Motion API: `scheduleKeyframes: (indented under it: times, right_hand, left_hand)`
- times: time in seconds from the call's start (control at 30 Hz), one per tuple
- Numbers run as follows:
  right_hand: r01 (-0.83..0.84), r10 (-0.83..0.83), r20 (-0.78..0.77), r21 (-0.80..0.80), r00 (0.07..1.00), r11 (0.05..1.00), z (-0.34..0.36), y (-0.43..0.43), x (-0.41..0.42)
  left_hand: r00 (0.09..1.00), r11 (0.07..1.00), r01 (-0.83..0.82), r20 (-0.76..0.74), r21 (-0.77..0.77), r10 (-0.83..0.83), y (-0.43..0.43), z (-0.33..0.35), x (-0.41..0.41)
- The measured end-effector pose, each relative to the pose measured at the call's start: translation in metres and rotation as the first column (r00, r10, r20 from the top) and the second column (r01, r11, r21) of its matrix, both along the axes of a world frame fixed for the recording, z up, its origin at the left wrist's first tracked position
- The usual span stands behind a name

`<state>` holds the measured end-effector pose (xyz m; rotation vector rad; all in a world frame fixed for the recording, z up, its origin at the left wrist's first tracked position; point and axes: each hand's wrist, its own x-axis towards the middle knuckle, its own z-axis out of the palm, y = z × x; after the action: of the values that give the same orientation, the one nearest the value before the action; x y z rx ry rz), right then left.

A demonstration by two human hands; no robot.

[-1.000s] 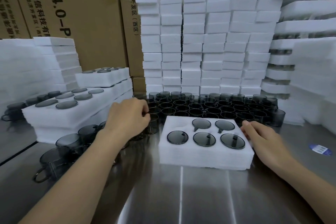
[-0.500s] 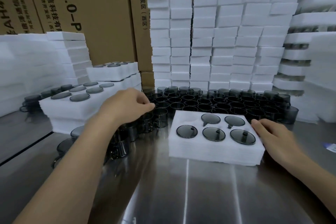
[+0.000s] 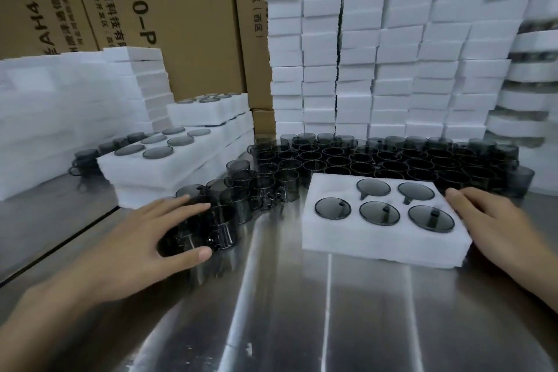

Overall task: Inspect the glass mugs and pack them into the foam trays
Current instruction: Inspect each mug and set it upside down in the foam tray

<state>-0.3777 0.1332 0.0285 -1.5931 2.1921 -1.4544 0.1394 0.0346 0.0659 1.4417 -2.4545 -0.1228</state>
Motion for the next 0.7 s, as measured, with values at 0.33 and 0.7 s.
scheduleKeyframes:
  times: [0.33, 0.7]
  right_hand:
    - [0.009, -0.009, -0.001, 0.014, 1.0, 1.0, -0.001, 0.0, -0.001]
    - [-0.004, 0.004, 0.007, 0.035, 1.0, 0.999, 0.002, 0.001, 0.001]
  left_hand:
    - [0.998, 0.995, -0.059, -0.012, -0.086, 0.058, 0.002, -0.018, -0.05]
    - [0.996, 0.988, 0.023, 0.092, -0.155, -0.008, -0.009, -0.014, -0.124]
